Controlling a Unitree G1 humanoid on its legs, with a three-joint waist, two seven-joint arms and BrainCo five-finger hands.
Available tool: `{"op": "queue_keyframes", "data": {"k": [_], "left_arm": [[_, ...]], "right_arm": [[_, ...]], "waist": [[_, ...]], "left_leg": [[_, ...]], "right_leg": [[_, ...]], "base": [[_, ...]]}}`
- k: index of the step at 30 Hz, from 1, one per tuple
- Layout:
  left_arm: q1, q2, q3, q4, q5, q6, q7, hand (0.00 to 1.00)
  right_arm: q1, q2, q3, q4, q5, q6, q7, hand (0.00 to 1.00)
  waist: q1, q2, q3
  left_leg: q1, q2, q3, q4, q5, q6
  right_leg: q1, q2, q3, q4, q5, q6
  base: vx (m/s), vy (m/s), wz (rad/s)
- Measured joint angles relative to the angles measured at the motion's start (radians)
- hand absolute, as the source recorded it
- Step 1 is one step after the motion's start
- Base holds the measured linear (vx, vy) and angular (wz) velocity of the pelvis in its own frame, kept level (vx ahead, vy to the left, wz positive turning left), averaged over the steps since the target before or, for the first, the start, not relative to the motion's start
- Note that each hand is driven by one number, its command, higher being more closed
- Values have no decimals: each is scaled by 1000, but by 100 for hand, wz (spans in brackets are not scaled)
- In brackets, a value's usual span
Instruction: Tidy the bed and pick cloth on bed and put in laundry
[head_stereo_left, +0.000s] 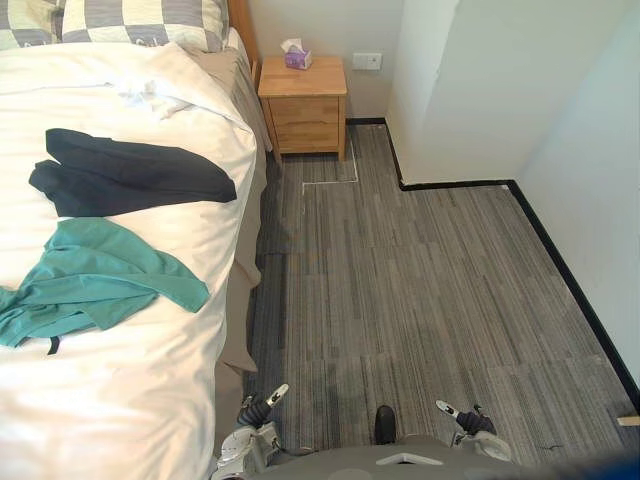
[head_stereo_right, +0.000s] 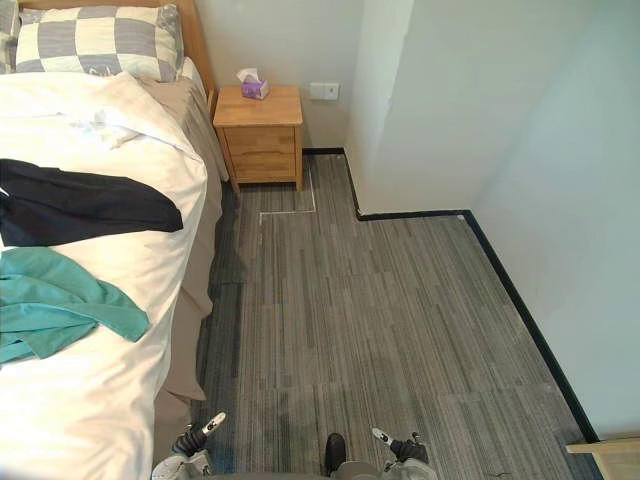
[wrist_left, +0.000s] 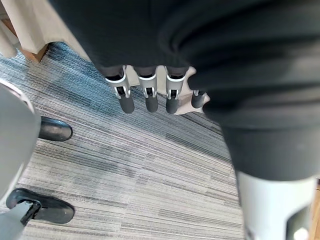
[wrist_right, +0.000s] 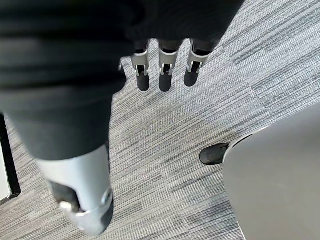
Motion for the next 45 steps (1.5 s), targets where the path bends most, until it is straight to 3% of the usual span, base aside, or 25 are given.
{"op": "queue_keyframes", "data": {"k": [10,12,13,14,15,17,18,20,22,24,25,26,28,30,33,34,36,37,38,39,41,43,45], "left_arm": [[5,1,3,-3,43,-2,4,0],[11,8,3,-11,74,-4,19,0],[16,12,4,-24,98,-3,24,0],[35,13,5,-44,121,-1,25,0],[37,18,15,-71,127,-2,30,0],[35,15,13,-93,140,-2,39,0],[34,12,12,-96,141,-5,41,0],[34,0,4,-107,141,-6,43,0],[37,-3,-6,-120,140,-9,42,0],[41,-7,-1,-129,140,-16,42,0],[39,-21,1,-131,141,-17,42,0],[39,-20,3,-131,141,-15,42,0],[38,-14,5,-143,140,-15,42,0],[40,-22,20,-161,141,-11,42,0],[42,-18,39,-142,147,6,40,0],[42,-18,37,-134,148,7,39,0],[40,-17,30,-122,154,9,38,0],[40,-15,29,-121,154,9,38,0],[39,-4,9,-120,154,11,38,0],[44,8,-9,-115,154,18,38,0],[41,14,-8,-102,151,23,41,0],[35,11,-8,-94,146,22,41,0],[30,1,-7,-83,139,23,42,0]], "right_arm": [[3,-5,-1,-1,24,-1,23,0],[1,-4,-1,-2,47,-3,37,0],[2,-4,-1,-6,54,-5,43,0],[5,-5,3,-11,63,-6,51,0],[4,-3,16,-11,74,-9,58,0],[12,-10,33,-20,84,-13,60,0],[10,-16,39,-32,84,-14,60,0],[7,-31,38,-39,84,-14,59,0],[2,-32,39,-41,84,-13,59,0],[5,-28,40,-51,85,-10,58,0],[10,-34,40,-75,85,-10,54,0],[10,-30,40,-83,86,-11,52,0],[5,-12,43,-94,88,-11,46,0],[3,2,43,-98,87,-11,44,0],[-3,5,27,-79,84,-12,49,0],[-5,2,16,-74,82,-12,50,0],[-12,-10,-6,-67,79,-12,51,0],[-12,-11,-8,-67,79,-12,51,0],[-10,-12,-20,-66,79,-12,51,0],[-2,-9,-37,-61,83,-12,52,0],[-6,-13,-40,-60,79,-12,52,0],[-18,-11,-39,-62,78,-13,52,0],[-26,-19,-40,-71,78,-13,50,0]], "waist": [[3,-6,4],[4,-15,18],[3,-5,32],[6,-6,34],[15,-15,45],[20,-18,57],[27,-16,67],[26,4,75],[26,12,79],[31,13,80],[56,22,74],[59,25,72],[64,8,74],[82,0,68],[82,-1,57],[81,4,54],[76,10,53],[76,9,54],[66,0,61],[51,-3,64],[35,-4,65],[19,5,71],[15,24,86]], "left_leg": [[2,1,-28,7,1,1],[-1,7,-27,32,-12,-18],[-20,21,-24,86,-41,-42],[-66,49,-10,193,-87,-77],[-135,70,10,346,-95,-90],[-229,104,37,561,-69,-91],[-251,113,57,590,-89,-61],[-275,97,56,516,-108,-46],[-293,76,56,359,-82,-47],[-318,66,62,234,-11,-40],[-293,56,98,169,101,-12],[-292,53,117,165,114,5],[-290,47,159,187,101,35],[-260,42,194,187,86,49],[-196,19,199,161,56,56],[-182,19,198,144,55,54],[-128,18,209,84,50,47],[-119,17,211,79,49,47],[-66,1,206,64,35,62],[-32,-9,188,65,14,79],[7,-3,156,64,-1,84],[10,20,109,62,-1,84],[11,61,62,62,-4,77]], "right_leg": [[17,-8,-47,0,-4,3],[23,-10,-63,0,-38,-2],[34,-11,-98,0,-53,-6],[40,-8,-140,0,-62,-9],[45,-7,-147,0,-65,-12],[68,-10,-144,1,-72,-23],[82,-16,-124,1,-76,-24],[79,-40,-104,2,-77,-19],[73,-68,-93,2,-84,1],[71,-91,-83,1,-94,18],[69,-109,-64,1,-102,48],[69,-113,-67,5,-104,53],[59,-133,-73,29,-106,59],[62,-141,-69,40,-102,63],[79,-149,-45,75,-106,59],[62,-148,-45,114,-116,56],[-86,-173,-45,441,-186,122],[-107,-181,-46,493,-189,125],[-180,-224,-56,714,-186,137],[-212,-262,-85,844,-214,127],[-238,-280,-159,903,-277,84],[-274,-250,-208,842,-314,52],[-302,-188,-213,652,-301,44]], "base": [[-8,0,10],[-27,-14,8],[-9,-32,-4],[-11,-42,-3],[-13,-33,-5],[35,-52,-5],[86,-23,-23],[87,68,-31],[79,104,-13],[163,164,-10],[241,194,-26],[265,181,-24],[200,99,-9],[235,81,-36],[261,87,-35],[267,118,-32],[203,97,-27],[153,73,0],[266,76,33],[252,49,41],[287,-5,56],[221,-80,67],[259,-206,80]]}}
